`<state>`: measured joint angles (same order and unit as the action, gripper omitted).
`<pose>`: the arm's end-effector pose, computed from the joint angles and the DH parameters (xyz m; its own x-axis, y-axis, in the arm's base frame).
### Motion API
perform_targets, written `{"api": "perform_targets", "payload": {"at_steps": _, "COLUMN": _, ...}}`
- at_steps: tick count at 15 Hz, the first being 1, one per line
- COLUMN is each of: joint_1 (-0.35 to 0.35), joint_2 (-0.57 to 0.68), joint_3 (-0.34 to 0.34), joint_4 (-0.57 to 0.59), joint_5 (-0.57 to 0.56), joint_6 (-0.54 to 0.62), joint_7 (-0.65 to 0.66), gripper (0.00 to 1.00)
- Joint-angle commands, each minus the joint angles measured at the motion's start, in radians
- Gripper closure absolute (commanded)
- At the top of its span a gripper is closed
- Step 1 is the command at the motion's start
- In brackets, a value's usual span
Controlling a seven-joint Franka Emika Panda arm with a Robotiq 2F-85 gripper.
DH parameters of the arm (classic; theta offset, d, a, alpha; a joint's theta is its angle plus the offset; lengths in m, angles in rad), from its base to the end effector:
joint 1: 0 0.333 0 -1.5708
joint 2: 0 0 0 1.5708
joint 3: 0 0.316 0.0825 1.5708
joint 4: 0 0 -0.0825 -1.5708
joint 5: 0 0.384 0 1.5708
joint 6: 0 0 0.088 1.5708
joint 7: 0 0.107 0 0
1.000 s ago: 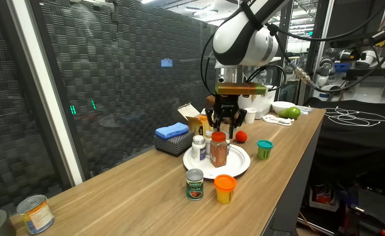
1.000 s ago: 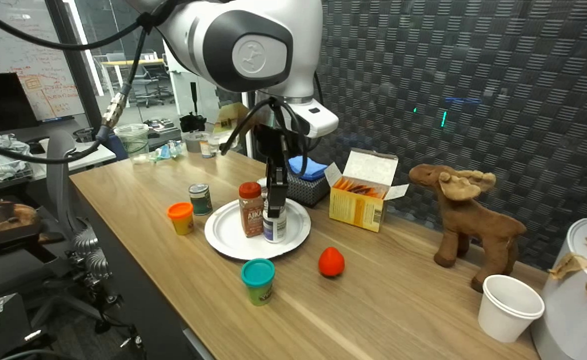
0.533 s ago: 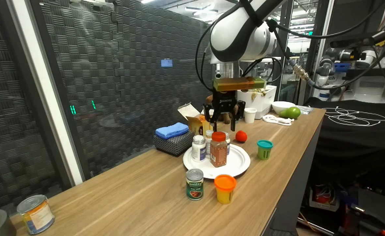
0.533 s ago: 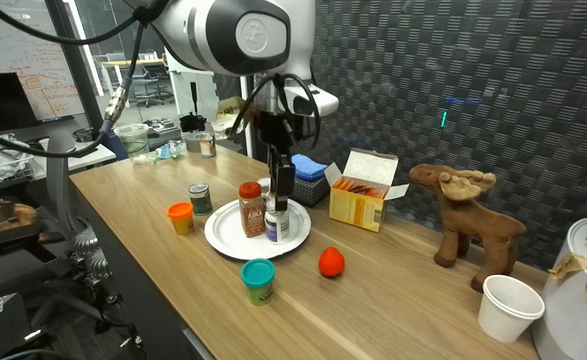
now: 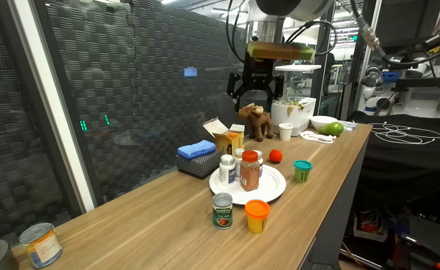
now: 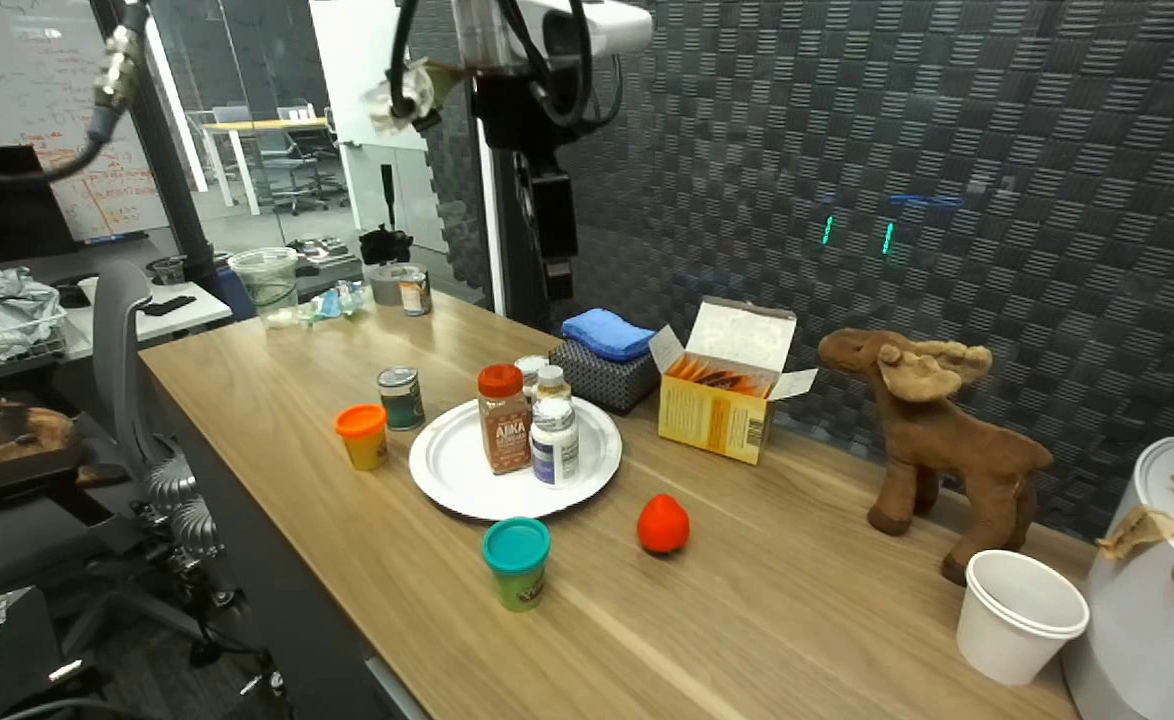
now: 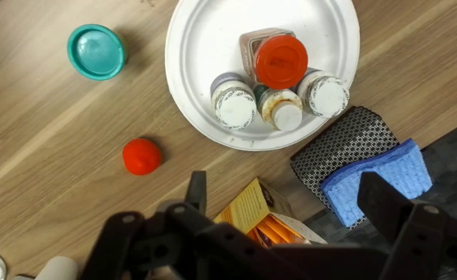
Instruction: Put the bottles and orange plushie surrounding the white plate on the white plate
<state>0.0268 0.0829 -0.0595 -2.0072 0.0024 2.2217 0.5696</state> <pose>0.5837 -0.0184 0.4277 0.8162 -0.5668 0.1122 -0.5627 -0.8238 -0.0685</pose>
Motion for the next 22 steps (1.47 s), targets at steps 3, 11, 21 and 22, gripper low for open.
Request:
{"api": "perform_targets", "payload": {"at_steps": 3, "joint_1": -0.022, "joint_2": -0.187, "joint_3": 0.017, "joint_4": -0.215, "joint_5": -0.038, "joint_6": 0.013, "joint_7": 0.008, "gripper": 0.0}}
{"api": "perform_targets", "payload": {"at_steps": 11, "joint_1": -0.088, "joint_2": -0.118, "joint_3": -0.008, "joint_4": -0.34, "joint_5": -0.08, "joint_6": 0.059, "joint_7": -0.069, "gripper": 0.0}}
{"api": "perform_targets", "payload": {"at_steps": 21, "joint_1": -0.119, "joint_2": 0.0, "joint_3": -0.042, "joint_4": -0.328, "joint_5": -0.033, "joint_6": 0.06, "joint_7": -0.177, "gripper": 0.0}}
{"api": "perform_targets", "payload": {"at_steps": 22, "joint_1": -0.118, "joint_2": 0.007, "joint_3": -0.043, "joint_4": -0.325, "joint_5": -0.04, "joint_6": 0.063, "joint_7": -0.177, "gripper": 0.0}}
